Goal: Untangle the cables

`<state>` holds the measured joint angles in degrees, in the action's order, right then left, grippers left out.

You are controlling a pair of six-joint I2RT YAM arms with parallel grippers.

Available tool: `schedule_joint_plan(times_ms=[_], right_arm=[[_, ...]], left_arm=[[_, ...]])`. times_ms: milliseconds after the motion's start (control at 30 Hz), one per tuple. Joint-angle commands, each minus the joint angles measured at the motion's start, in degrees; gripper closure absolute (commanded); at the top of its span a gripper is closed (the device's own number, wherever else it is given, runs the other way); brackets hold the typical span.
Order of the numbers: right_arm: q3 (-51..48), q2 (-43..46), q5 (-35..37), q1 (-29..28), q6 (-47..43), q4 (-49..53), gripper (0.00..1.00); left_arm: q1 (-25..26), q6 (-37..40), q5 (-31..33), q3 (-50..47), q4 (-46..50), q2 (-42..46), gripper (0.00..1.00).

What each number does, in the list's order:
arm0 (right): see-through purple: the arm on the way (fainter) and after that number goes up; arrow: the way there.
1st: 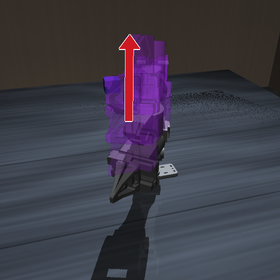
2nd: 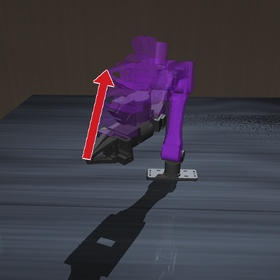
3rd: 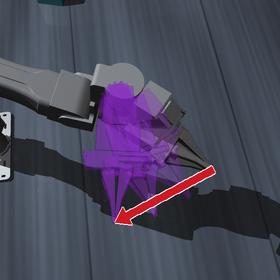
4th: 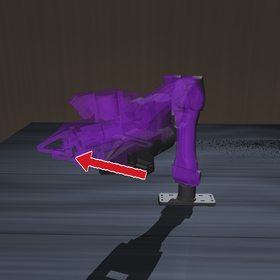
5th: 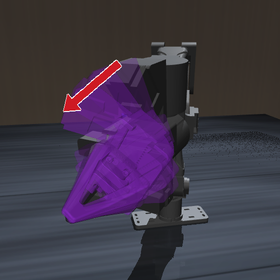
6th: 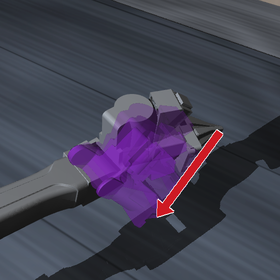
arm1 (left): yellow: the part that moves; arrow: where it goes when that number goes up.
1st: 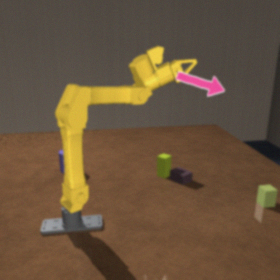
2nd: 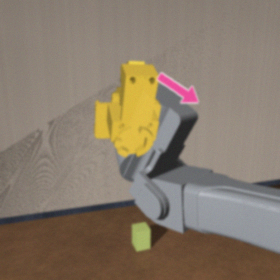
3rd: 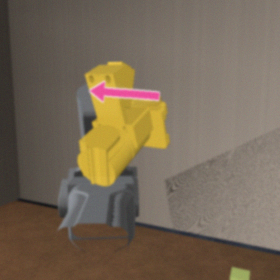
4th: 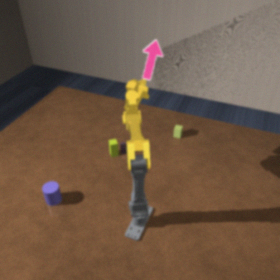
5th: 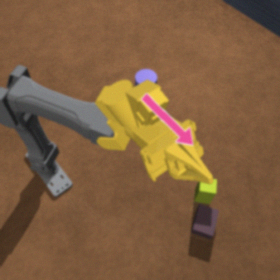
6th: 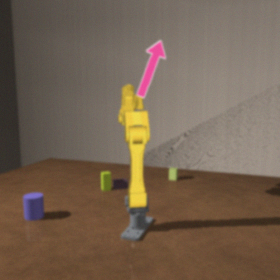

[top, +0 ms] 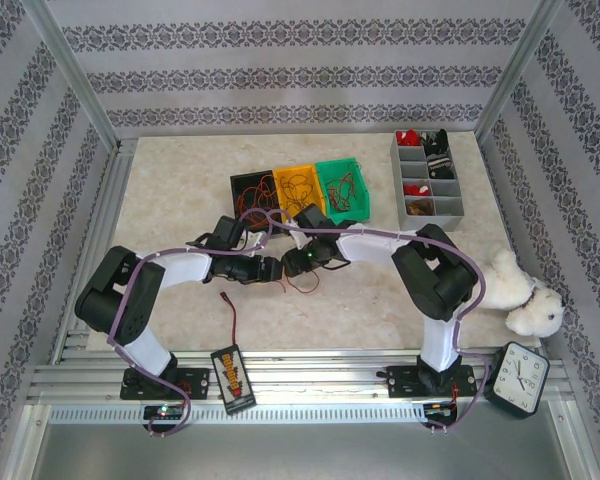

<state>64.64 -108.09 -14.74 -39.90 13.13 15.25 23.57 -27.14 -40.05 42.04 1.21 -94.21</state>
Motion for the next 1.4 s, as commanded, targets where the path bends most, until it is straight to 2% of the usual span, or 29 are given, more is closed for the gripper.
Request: schedule_joint_plan(times_ms=[0, 167, 200, 233, 500, 667, 833, 967, 1233, 1300, 1367], right_arm=[[-2.4, 3.7, 0.6, 0.1, 0.3, 1.2, 0.42], [-2.9, 6.7, 1.3, 0.2, -0.2, 1.7, 0.4], [-3.1, 7.3, 1.3, 0.1, -0.4, 1.8, 0.38], [-3.4, 7.8, 1.5, -0.1, -0.6, 1.8, 0.31], [-4.1, 8.6, 3.9, -1.8, -1.2, 5.5, 0.21], [-3.6, 7.6, 1.9, -4.0, -1.7, 5.6, 0.18], [0.5, 5.2, 3.5, -8.0, -4.5, 7.7, 0.16], [3.1, 2.3, 4.9, -9.1, -5.5, 8.6, 0.16], [8.5, -5.1, 10.8, -10.4, -6.8, 10.7, 0.23], [8.9, -6.0, 13.4, -11.1, -6.9, 10.8, 0.32], [8.8, -6.1, 15.3, -11.4, -6.9, 10.6, 0.48]], left_arm=[[-0.2, -1.3, 2.1, -0.9, -8.4, 2.1, 0.35], [-1.7, -5.2, 5.7, -3.1, -12.7, 5.2, 0.3], [-2.0, -5.8, 7.0, -3.4, -13.1, 6.0, 0.28], [-2.3, -6.3, 8.4, -3.6, -13.2, 6.8, 0.27], [-4.4, -9.5, 20.7, -6.3, -12.8, 13.9, 0.24], [-4.9, -8.2, 20.2, -6.2, -11.3, 13.5, 0.23], [-4.9, -8.6, 19.1, -7.3, -12.3, 11.9, 0.23], [-4.9, -9.0, 19.2, -8.0, -13.1, 11.5, 0.23], [-4.9, -9.8, 20.7, -8.5, -13.5, 12.0, 0.23], [-5.0, -9.9, 21.6, -8.4, -13.3, 12.6, 0.23], [-4.9, -9.9, 22.8, -8.3, -12.7, 13.2, 0.23]])
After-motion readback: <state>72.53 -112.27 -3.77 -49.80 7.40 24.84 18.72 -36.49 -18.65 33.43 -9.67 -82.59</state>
